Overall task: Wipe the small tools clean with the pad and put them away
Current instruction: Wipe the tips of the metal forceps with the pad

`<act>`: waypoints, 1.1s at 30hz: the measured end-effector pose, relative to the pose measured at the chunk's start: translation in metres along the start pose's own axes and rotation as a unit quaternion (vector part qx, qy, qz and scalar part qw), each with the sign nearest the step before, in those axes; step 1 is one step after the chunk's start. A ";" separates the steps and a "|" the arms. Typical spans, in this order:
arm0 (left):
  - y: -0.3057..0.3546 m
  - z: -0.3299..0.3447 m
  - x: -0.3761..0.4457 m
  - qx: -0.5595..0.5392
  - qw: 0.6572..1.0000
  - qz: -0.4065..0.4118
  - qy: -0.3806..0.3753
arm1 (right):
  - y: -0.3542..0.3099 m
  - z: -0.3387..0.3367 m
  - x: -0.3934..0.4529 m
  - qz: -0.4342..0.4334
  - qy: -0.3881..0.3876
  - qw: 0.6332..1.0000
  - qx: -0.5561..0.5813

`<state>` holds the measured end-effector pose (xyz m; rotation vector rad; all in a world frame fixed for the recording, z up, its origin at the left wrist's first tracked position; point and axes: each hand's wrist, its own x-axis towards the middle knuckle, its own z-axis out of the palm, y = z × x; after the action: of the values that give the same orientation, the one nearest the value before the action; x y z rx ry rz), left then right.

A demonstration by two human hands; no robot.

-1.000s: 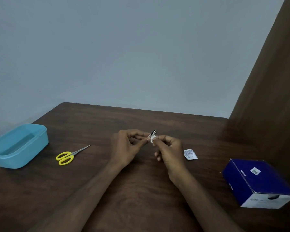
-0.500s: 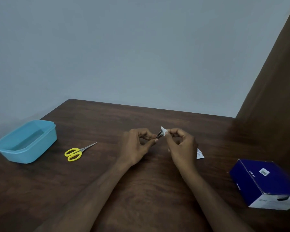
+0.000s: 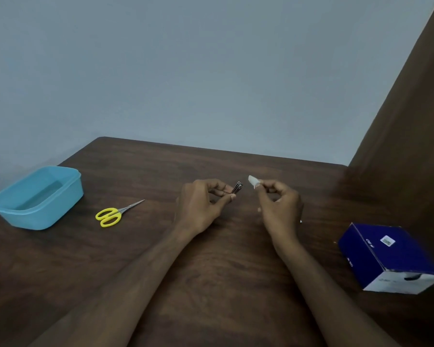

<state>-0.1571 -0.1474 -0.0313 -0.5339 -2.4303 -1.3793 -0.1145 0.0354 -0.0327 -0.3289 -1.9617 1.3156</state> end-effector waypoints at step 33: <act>0.002 -0.008 -0.013 0.001 0.999 0.045 0.018 | -0.018 0.004 -0.020 0.042 -0.196 0.975 0.095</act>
<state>-0.1439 -0.1558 -0.0309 -0.6049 -2.3486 -1.3378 -0.1006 0.0133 -0.0267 -0.0602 -2.1333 1.7130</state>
